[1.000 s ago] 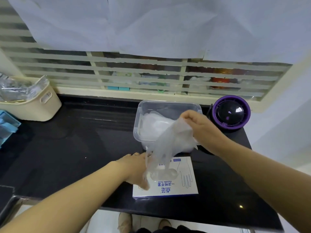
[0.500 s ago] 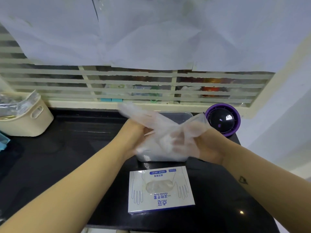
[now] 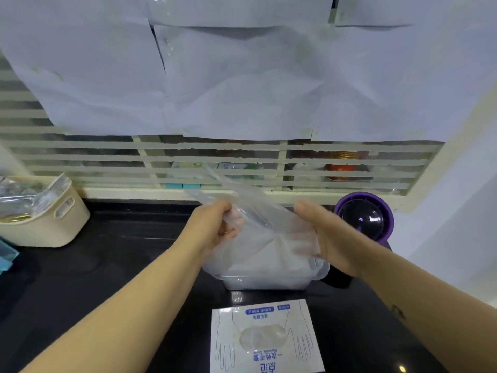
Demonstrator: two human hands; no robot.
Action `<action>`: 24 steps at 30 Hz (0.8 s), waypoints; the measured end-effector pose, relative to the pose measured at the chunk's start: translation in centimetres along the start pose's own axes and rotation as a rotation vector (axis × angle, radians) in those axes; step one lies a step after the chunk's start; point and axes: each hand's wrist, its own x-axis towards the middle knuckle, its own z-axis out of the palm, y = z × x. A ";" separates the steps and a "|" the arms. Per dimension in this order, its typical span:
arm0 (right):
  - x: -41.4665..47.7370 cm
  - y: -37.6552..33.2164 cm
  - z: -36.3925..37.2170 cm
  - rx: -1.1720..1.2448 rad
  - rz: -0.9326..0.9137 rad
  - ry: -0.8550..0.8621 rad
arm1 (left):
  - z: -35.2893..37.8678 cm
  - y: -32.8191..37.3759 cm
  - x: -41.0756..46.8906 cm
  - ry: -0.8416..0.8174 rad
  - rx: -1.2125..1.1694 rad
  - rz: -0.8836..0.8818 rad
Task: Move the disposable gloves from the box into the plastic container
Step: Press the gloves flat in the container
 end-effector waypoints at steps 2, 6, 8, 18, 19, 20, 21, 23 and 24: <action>0.5 1.1 1.3 0.059 0.045 0.037 | -0.2 -0.3 0.5 0.017 -0.125 -0.058; 2.6 1.4 2.1 0.019 0.004 0.185 | -0.1 -0.9 1.4 0.054 -0.144 -0.120; 4.2 0.6 1.0 -0.072 -0.018 0.297 | -0.6 -1.0 2.2 0.078 -0.150 -0.127; 9.4 -0.8 -1.8 -0.987 0.095 0.146 | -2.4 -0.9 3.7 0.175 0.689 1.175; 9.6 -0.6 -1.7 -1.025 0.081 0.141 | -1.5 -1.2 4.1 -0.058 0.930 1.214; 9.9 -0.2 -1.7 -1.063 0.064 0.143 | -0.5 -1.7 4.7 -0.263 1.161 1.124; 10.1 0.3 -1.7 -1.083 0.041 0.160 | 0.3 -2.2 5.4 -0.395 1.332 0.969; 10.4 1.3 -1.8 -1.080 0.008 0.205 | 1.3 -3.7 7.4 -0.482 1.494 0.672; 10.5 1.9 -2.0 -1.074 0.006 0.215 | 1.5 -4.3 8.2 -0.491 1.506 0.597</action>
